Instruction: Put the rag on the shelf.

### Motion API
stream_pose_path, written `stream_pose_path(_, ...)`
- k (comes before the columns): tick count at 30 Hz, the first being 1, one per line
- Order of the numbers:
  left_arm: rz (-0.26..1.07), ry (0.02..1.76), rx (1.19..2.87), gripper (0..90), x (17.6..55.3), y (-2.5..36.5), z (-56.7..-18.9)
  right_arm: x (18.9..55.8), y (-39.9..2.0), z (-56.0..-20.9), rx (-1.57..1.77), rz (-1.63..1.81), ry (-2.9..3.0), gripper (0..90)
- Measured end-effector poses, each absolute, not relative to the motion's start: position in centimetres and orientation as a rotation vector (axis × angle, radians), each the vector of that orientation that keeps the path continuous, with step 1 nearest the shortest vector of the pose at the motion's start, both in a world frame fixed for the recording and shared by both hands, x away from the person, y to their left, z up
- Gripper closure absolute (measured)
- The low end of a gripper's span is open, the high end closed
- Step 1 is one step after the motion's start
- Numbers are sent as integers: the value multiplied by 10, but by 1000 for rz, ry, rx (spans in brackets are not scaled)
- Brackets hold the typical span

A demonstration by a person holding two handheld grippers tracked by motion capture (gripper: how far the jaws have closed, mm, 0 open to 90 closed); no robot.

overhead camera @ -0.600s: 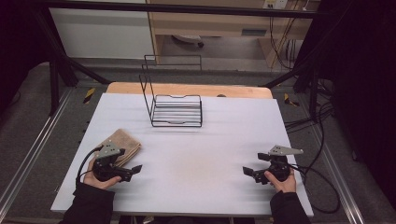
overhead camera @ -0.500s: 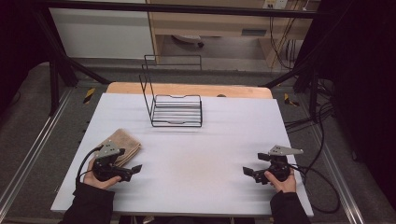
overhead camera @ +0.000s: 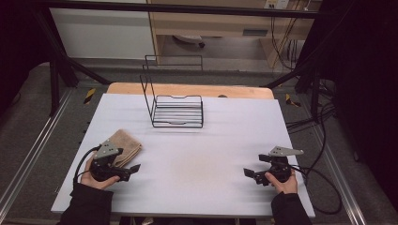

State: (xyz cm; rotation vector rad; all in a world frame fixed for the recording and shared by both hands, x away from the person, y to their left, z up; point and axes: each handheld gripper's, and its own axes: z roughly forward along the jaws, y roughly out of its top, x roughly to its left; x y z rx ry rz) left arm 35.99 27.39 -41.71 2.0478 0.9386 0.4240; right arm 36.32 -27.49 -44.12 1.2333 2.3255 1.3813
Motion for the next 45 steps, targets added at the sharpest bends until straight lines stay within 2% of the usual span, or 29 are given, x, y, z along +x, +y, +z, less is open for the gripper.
stream_pose_path(8, 481, 1010, 2054, 147, 359, 296, -412, 363, -274, -442, 1239, 1369, 2329, 6)
stream_pose_path(19, 498, 1027, 2148, 378, 359, 300, -417, 364, -274, -443, 1230, 1353, 2337, 6)
stream_pose_path(27, 506, 1069, 2227, 500, 363, 298, -427, 364, -274, -443, 1228, 1350, 2341, 6)
stream_pose_path(39, 503, 1093, 2259, 623, 367, 296, -435, 364, -274, -443, 1225, 1353, 2347, 6)
stream_pose_path(42, 507, 1089, 2264, 675, 368, 295, -436, 364, -274, -443, 1223, 1354, 2348, 6)
stream_pose_path(43, 513, 1091, 2264, 731, 368, 295, -435, 364, -273, -444, 1230, 1355, 2346, 6)
stream_pose_path(45, 513, 1096, 2263, 778, 368, 296, -435, 364, -273, -444, 1226, 1354, 2349, 6)
